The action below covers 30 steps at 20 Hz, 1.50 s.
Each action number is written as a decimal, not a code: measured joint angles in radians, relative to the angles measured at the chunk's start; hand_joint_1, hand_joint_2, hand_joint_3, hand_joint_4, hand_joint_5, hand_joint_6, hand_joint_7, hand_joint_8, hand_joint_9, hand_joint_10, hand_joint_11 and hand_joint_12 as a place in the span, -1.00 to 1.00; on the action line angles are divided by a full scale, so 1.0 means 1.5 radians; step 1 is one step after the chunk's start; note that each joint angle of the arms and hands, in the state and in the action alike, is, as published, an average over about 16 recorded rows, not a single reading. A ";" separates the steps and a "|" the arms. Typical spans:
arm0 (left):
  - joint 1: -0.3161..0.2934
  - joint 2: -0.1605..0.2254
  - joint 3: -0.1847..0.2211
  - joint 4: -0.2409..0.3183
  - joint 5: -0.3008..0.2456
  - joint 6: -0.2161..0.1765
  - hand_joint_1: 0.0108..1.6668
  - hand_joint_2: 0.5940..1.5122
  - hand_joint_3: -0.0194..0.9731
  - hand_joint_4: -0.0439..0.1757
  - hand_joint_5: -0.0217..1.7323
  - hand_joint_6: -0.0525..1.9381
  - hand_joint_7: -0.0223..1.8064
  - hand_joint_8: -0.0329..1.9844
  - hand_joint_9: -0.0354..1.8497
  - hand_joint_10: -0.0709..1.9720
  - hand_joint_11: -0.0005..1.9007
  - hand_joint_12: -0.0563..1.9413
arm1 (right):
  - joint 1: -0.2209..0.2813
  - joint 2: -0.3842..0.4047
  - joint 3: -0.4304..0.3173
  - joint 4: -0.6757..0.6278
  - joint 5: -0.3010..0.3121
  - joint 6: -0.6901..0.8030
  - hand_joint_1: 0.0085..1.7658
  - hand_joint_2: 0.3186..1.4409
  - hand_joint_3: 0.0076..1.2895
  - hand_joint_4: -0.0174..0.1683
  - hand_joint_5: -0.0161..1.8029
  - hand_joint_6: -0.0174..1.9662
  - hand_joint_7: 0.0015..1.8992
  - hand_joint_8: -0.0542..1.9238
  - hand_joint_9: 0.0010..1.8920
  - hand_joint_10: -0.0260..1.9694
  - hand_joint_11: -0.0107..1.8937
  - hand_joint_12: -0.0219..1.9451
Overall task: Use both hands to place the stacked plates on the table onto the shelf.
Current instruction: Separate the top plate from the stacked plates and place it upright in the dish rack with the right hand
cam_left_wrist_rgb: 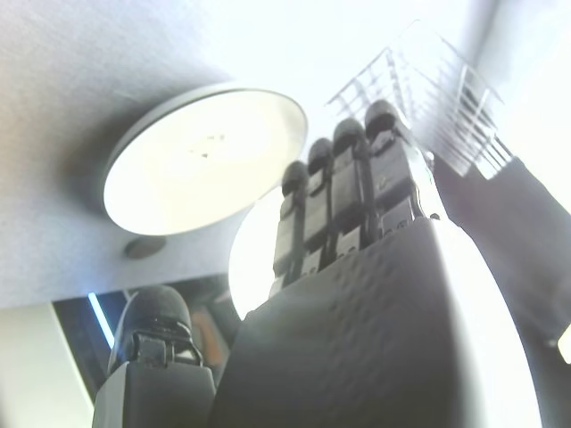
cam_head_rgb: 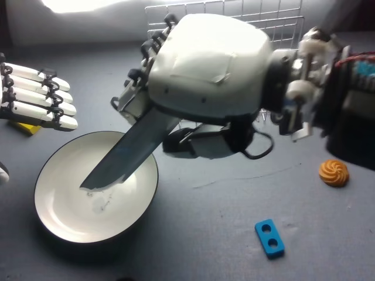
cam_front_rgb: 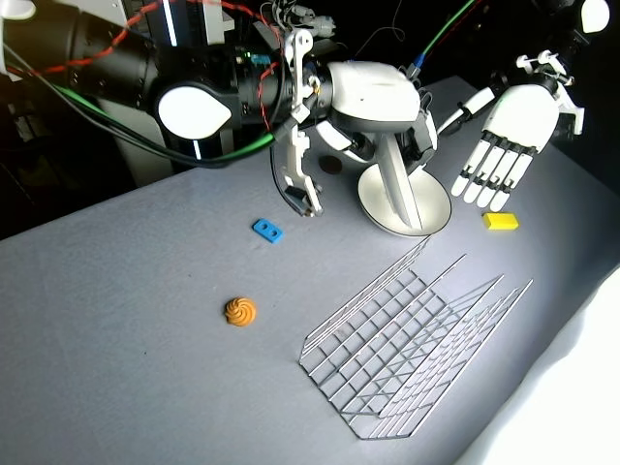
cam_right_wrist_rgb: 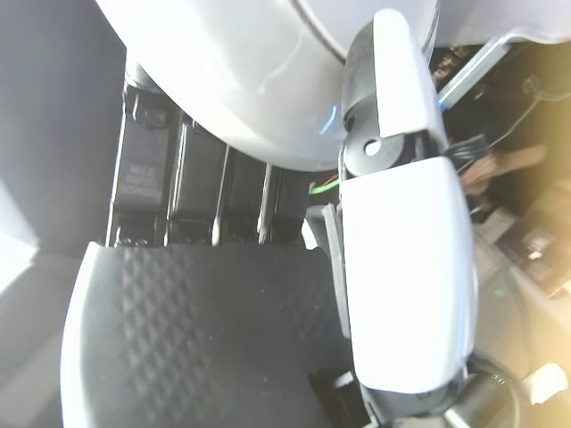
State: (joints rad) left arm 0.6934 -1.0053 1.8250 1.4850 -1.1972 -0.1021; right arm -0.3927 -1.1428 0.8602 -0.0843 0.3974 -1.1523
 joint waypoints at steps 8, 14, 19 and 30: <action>0.004 0.000 0.007 -0.003 0.000 -0.004 -0.99 0.18 -0.93 -0.55 -0.81 -0.94 -0.82 -0.95 -0.83 -0.92 -0.94 -0.86 | 0.078 0.085 -0.032 0.050 -0.069 0.135 0.32 0.24 -0.99 -0.61 0.03 0.10 0.05 0.00 0.27 -0.82 -0.06 0.24; 0.013 -0.002 0.009 -0.003 0.001 -0.005 -0.99 0.18 -0.93 -0.55 -0.80 -0.94 -0.81 -0.95 -0.83 -0.92 -0.95 -0.84 | 0.133 0.118 -0.002 0.056 -0.115 0.298 0.33 0.24 -0.99 -0.60 0.03 0.08 0.06 -0.01 0.29 -0.84 -0.07 0.24; 0.024 -0.007 0.005 -0.003 0.009 -0.007 -0.99 0.19 -0.93 -0.55 -0.80 -0.94 -0.81 -0.95 -0.82 -0.92 -0.95 -0.83 | 0.165 0.125 0.047 0.053 -0.148 0.416 0.34 0.24 -0.99 -0.60 0.03 0.06 0.07 -0.02 0.29 -0.86 -0.07 0.24; 0.041 -0.017 -0.025 0.000 0.038 -0.015 -0.99 0.20 -0.93 -0.57 -0.79 -0.94 -0.80 -0.95 -0.81 -0.92 -0.96 -0.78 | 0.188 0.113 0.160 0.050 -0.190 0.511 0.36 0.24 -0.99 -0.61 0.07 0.00 0.09 -0.04 0.31 -0.87 -0.06 0.23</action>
State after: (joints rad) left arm 0.7547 -1.0315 1.7874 1.4843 -1.1406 -0.1243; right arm -0.1108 -0.9732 1.1002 -0.0098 0.1130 -0.3850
